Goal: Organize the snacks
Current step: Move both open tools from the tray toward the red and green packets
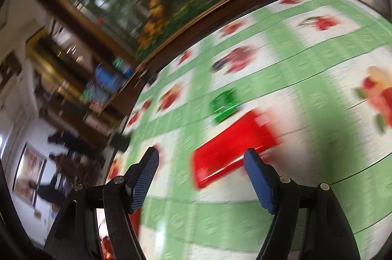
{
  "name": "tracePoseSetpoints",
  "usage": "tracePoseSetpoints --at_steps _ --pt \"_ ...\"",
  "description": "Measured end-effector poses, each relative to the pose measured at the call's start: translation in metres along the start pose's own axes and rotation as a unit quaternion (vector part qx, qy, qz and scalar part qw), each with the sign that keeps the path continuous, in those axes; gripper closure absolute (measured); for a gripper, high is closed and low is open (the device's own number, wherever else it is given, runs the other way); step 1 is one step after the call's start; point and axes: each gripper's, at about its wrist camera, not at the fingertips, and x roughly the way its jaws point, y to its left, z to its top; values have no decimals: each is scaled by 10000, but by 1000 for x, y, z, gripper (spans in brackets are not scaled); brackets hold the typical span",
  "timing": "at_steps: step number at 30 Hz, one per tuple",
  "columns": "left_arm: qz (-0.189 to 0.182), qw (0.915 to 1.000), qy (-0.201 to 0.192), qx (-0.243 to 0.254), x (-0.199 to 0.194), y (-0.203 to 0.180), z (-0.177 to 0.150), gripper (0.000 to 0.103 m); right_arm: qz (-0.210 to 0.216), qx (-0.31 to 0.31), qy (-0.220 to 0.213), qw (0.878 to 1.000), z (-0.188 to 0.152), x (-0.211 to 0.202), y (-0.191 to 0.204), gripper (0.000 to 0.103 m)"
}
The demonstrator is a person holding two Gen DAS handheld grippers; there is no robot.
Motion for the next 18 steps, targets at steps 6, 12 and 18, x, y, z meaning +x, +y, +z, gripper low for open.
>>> tracePoseSetpoints --at_steps 6,12,18 --pt "-456 9983 -68 364 -11 -48 8 20 -200 739 -346 9965 26 -24 -61 28" --pt "-1097 9890 -71 992 -15 -125 16 20 -155 1419 -294 9893 32 -28 -93 28" --pt "-1755 9685 -3 1768 -13 -210 16 20 -108 1614 -3 9868 30 -18 -97 28"
